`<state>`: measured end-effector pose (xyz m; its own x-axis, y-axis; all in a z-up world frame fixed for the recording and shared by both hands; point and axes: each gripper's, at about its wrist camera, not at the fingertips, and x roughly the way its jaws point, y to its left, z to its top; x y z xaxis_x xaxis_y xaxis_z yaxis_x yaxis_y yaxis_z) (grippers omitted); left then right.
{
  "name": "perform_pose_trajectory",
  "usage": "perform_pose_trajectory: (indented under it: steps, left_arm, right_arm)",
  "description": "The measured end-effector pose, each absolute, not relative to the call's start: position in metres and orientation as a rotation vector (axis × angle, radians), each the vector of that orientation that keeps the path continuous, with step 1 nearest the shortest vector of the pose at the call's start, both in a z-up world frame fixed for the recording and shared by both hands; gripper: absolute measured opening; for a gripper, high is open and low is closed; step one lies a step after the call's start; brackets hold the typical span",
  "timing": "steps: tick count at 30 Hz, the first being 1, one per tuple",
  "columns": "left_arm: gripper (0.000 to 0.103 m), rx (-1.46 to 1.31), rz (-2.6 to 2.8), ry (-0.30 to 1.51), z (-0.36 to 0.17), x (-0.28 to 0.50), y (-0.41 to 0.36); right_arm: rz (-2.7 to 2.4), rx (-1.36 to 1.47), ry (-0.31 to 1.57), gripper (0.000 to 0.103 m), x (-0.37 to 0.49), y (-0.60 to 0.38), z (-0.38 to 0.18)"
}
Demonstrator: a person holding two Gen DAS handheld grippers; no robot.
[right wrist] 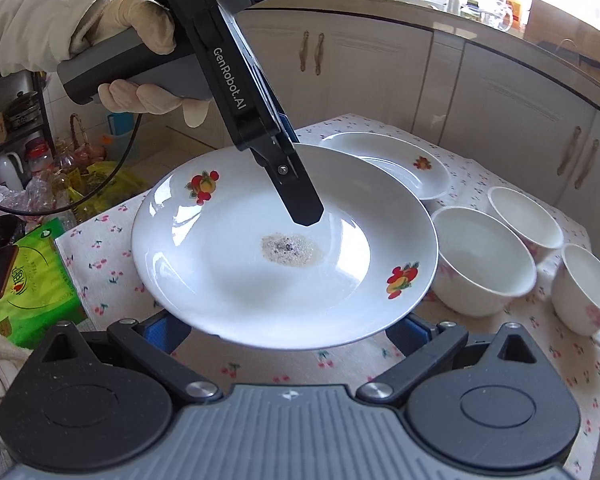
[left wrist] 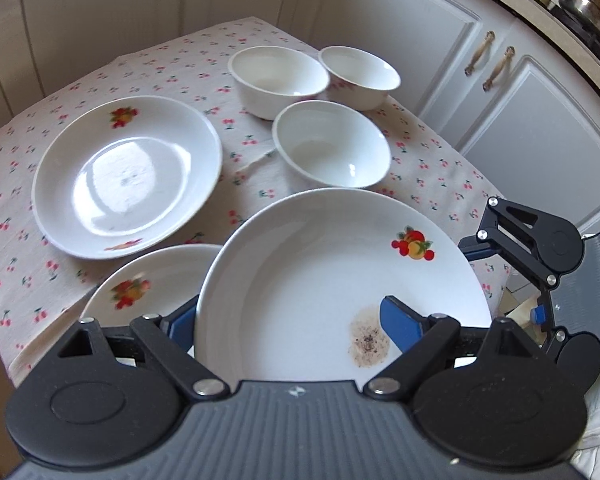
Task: Organize plates and bowls
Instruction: 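Lift the stained plate with the left tool over the fruit-decal plate, then lower the stained plate onto the fruit-decal plate with the left tool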
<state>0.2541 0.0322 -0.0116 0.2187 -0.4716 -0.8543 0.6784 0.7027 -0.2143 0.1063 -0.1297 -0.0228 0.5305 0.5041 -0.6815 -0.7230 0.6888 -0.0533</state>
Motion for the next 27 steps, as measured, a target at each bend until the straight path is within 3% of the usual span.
perform_pose_trajectory:
  steps: [27]
  left_arm:
    - [0.091,0.109,-0.822,1.094,-0.047,0.283,0.087]
  right_arm:
    - [0.737,-0.402,0.771,0.103,0.133,-0.075,-0.024]
